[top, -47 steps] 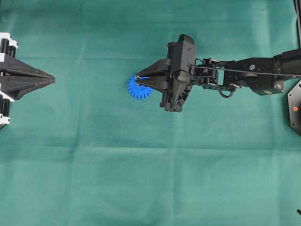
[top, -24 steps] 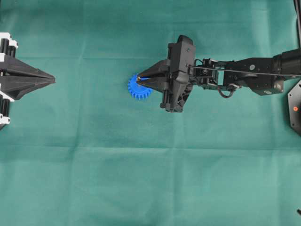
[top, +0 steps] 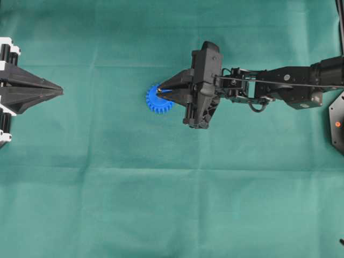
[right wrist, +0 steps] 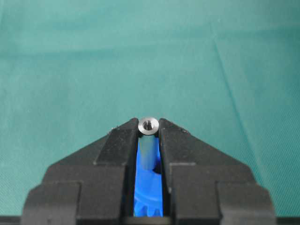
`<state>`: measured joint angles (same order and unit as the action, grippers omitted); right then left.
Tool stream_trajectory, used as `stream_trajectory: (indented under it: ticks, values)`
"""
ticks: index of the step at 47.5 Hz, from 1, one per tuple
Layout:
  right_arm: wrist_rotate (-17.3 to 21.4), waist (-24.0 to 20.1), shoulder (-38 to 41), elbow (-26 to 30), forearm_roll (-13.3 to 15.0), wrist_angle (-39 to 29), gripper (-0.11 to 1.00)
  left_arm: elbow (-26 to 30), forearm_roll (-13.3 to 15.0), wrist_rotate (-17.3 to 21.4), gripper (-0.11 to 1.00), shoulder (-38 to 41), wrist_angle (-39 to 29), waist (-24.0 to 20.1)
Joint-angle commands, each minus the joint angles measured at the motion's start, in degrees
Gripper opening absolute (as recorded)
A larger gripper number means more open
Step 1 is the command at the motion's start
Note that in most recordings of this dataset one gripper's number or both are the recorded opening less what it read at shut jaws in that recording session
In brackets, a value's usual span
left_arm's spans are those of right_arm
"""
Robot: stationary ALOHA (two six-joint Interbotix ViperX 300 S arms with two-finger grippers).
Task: Insert the shaft placed at a random location into the center hole of the small gear at another random location.
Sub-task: 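Lower the shaft into the blue gear's center hole with the right gripper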
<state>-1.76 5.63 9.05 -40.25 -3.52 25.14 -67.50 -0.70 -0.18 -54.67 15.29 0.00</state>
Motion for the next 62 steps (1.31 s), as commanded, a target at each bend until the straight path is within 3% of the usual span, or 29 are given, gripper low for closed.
stream_trajectory:
  ticks: [1, 42, 62]
  values:
    - [-0.7, -0.09, 0.09, 1.41, -0.09, 0.18, 0.13, 0.88, -0.09, 0.0, 0.0, 0.35, 0.7, 0.0]
    - [-2.55, 0.62, -2.81, 1.05, 0.0, 0.26, 0.13, 0.97, -0.09, -0.09, 0.0, 0.35, 0.7, 0.0]
    - [-2.64, 0.62, -1.23, 0.88, -0.09, 3.6, 0.13, 0.88, -0.09, 0.0, 0.0, 0.35, 0.7, 0.0]
